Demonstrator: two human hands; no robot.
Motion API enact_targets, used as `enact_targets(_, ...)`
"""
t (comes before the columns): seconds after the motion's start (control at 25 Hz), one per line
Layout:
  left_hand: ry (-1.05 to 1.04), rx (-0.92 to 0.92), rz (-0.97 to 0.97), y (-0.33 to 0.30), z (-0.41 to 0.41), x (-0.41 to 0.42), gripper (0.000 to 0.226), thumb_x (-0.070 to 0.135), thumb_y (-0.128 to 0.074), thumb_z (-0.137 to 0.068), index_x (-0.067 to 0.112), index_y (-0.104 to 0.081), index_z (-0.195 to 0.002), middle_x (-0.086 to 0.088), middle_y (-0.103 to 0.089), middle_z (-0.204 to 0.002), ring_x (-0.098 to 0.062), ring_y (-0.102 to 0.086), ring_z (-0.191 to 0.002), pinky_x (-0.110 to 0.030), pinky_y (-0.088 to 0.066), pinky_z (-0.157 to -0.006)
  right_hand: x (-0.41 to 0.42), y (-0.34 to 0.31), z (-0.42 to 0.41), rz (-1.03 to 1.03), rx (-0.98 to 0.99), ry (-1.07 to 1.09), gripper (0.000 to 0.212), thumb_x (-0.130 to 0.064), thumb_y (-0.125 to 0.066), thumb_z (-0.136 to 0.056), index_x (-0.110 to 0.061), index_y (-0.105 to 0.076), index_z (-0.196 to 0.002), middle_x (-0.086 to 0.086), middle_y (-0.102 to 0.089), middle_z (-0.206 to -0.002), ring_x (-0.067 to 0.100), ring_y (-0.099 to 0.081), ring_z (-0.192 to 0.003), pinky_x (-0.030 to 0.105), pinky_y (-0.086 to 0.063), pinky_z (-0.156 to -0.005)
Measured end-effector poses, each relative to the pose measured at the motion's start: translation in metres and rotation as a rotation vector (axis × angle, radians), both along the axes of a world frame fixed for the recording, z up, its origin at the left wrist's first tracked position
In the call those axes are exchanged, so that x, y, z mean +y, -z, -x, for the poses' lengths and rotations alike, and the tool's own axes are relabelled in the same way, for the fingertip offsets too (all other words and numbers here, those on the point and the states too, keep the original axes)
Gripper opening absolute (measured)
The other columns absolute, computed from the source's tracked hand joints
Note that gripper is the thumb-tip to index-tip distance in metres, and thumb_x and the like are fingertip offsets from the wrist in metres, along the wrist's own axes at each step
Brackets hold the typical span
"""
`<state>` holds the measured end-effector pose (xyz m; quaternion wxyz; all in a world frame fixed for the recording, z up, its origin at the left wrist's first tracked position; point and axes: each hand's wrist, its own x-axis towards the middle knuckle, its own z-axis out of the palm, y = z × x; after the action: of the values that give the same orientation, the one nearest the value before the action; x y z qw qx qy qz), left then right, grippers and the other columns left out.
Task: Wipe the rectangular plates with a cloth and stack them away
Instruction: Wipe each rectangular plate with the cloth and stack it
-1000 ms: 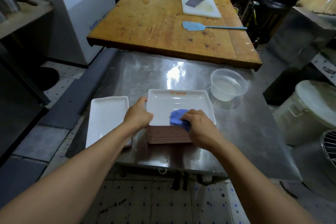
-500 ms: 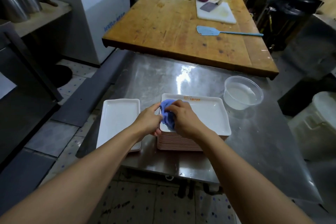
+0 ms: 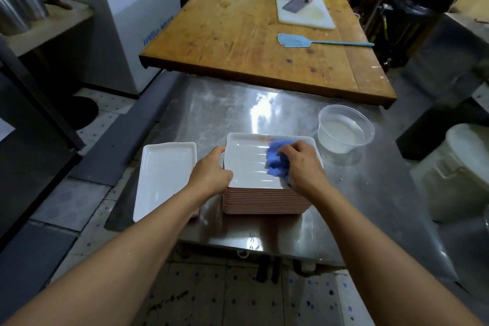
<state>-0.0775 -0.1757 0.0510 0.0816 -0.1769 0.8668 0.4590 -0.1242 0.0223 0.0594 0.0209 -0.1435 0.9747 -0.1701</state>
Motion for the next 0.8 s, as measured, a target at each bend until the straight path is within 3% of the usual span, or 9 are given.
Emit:
enact_targets(0.24, -0.026, 0.004, 0.098, -0.003, 0.001, 0.007, 0.061, 0.004, -0.048, -0.075, 0.026, -0.044, -0.132, -0.013, -0.065, -0.107, -0.035, -0.062, -0.095, -0.045, -0.054, -0.083, 0.026, -0.016, -0.021, -0.091, -0.067, -0.197, 0.025, 0.0, -0.055, -0.085, -0.013, -0.065, -0.103, 0.006, -0.056, -0.113, 0.029, -0.049, -0.104, 0.036, -0.045, -0.086)
enact_targets(0.4, -0.021, 0.015, 0.211, -0.005, 0.001, 0.011, 0.059, 0.005, -0.048, -0.076, 0.024, -0.044, -0.132, -0.011, -0.063, -0.113, -0.033, -0.059, -0.1, -0.038, -0.052, -0.084, 0.038, -0.03, -0.027, -0.24, -0.068, -0.172, 0.024, -0.008, -0.05, -0.093, -0.016, -0.066, -0.11, 0.006, -0.058, -0.113, 0.027, -0.05, -0.108, 0.033, -0.044, -0.091)
enact_targets(0.52, -0.005, -0.006, 0.387, -0.009, -0.002, 0.018, 0.051, 0.01, -0.05, -0.081, 0.021, -0.041, -0.13, -0.011, -0.058, -0.118, -0.034, -0.055, -0.103, -0.033, -0.042, -0.076, 0.042, -0.042, -0.029, -0.387, -0.057, -0.152, 0.02, -0.012, -0.053, -0.092, -0.008, -0.067, -0.105, 0.009, -0.06, -0.112, 0.026, -0.052, -0.107, 0.031, -0.045, -0.085)
enact_targets(0.6, -0.017, 0.003, 0.531, -0.013, -0.008, 0.024, 0.048, 0.022, -0.054, -0.086, 0.02, -0.037, -0.131, -0.012, -0.05, -0.122, -0.034, -0.054, -0.105, -0.036, -0.04, -0.075, 0.051, -0.051, -0.033, -0.282, -0.061, -0.057, 0.016, -0.006, -0.062, -0.082, -0.003, -0.069, -0.096, 0.014, -0.062, -0.105, 0.029, -0.056, -0.099, 0.034, -0.047, -0.075)
enact_targets(0.68, 0.035, 0.134, 0.664, -0.016, -0.013, 0.033, 0.048, 0.036, -0.055, -0.088, 0.022, -0.041, -0.132, -0.009, -0.048, -0.123, -0.029, -0.051, -0.11, -0.037, -0.042, -0.079, 0.064, -0.057, -0.038, -0.075, 0.02, 0.095, 0.026, 0.006, -0.065, -0.074, -0.004, -0.069, -0.098, 0.014, -0.062, -0.099, 0.031, -0.06, -0.09, 0.037, -0.052, -0.07)
enact_targets(0.8, 0.308, 0.317, 0.672, -0.017, -0.016, 0.054, 0.038, 0.048, -0.061, -0.084, 0.027, -0.062, -0.115, 0.002, -0.054, -0.11, -0.018, -0.045, -0.11, -0.033, -0.042, -0.079, 0.077, -0.059, -0.051, 0.285, 0.087, 0.276, 0.034, 0.016, -0.049, -0.077, -0.001, -0.068, -0.099, 0.016, -0.061, -0.08, 0.012, -0.06, -0.052, 0.017, -0.051, -0.047)
